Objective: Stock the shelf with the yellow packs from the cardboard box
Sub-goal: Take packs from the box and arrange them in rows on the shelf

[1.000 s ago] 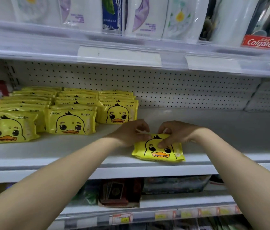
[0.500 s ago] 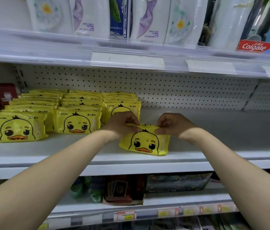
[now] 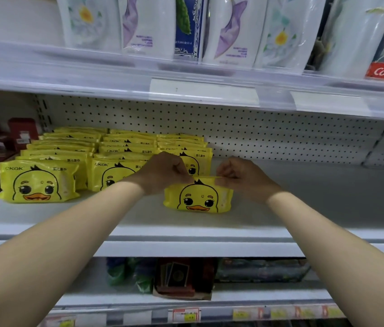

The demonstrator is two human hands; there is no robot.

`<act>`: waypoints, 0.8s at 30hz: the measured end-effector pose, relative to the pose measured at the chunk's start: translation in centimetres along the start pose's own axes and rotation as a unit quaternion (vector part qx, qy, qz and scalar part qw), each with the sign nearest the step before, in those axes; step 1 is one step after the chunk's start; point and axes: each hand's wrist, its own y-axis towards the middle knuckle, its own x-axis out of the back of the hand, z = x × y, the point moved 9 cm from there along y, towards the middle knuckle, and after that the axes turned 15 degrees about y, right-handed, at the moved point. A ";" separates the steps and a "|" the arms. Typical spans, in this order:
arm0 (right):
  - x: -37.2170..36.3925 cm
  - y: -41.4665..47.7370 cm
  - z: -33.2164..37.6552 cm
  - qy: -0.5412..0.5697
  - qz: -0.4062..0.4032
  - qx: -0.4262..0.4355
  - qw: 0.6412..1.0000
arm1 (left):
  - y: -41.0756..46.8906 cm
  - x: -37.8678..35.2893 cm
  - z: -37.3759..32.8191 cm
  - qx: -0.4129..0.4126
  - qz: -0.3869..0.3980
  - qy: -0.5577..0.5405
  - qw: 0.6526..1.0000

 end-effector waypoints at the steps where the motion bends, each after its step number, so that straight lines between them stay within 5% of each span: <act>1: -0.7 0.3 -0.1 -0.024 0.011 -0.009 1.000 | 0.3 0.2 0.3 0.001 -0.010 0.007 1.000; 6: -2.8 2.0 0.3 -0.148 0.036 -0.004 0.988 | 1.5 0.6 0.8 -0.016 -0.050 0.057 0.997; 24: -3.8 7.5 -0.5 -0.205 -0.097 -0.006 0.974 | 3.8 2.8 3.4 0.048 -0.137 0.170 0.975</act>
